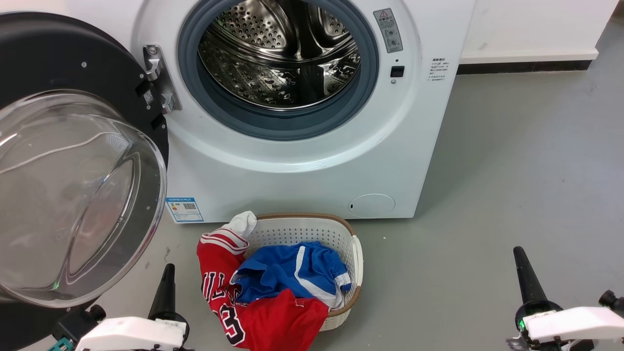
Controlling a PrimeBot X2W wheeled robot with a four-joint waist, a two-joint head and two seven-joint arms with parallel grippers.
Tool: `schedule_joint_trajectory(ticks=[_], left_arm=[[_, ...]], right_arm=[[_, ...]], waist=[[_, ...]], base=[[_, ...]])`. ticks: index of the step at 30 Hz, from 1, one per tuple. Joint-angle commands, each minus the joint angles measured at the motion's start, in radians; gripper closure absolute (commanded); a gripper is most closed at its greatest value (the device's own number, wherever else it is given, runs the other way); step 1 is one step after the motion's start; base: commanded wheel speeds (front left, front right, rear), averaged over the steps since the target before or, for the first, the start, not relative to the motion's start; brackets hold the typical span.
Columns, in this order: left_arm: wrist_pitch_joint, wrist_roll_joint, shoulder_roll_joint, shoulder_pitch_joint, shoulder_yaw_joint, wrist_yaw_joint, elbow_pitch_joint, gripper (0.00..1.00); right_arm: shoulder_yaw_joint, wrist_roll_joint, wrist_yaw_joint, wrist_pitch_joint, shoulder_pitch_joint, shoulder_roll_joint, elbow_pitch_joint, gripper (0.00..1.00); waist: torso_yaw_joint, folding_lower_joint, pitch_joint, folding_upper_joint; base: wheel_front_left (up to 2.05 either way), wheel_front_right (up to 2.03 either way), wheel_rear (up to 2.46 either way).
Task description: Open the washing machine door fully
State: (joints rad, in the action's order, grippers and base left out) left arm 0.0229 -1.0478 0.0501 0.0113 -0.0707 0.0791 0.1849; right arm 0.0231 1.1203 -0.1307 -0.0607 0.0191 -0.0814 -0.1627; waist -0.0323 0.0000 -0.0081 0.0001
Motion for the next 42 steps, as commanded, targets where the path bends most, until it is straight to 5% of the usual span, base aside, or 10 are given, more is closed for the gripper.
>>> schedule_joint_trajectory(ticks=[1,42], left_arm=[[-0.005,-0.027,0.0,-0.026,-0.005,0.007,-0.005,1.0],[-0.102,-0.416,0.0,-0.101,-0.034,0.041,0.043,1.0]], right_arm=[[0.003,0.026,0.0,0.006,-0.027,-0.006,0.003,1.0],[0.038,0.389,0.0,0.106,-0.105,0.0,-0.058,1.0]], waist=[[0.001,0.0,0.0,-0.0001],[0.022,0.0,0.008,-0.0001]], base=[[0.0,0.0,0.0],[0.0,0.0,0.0]])
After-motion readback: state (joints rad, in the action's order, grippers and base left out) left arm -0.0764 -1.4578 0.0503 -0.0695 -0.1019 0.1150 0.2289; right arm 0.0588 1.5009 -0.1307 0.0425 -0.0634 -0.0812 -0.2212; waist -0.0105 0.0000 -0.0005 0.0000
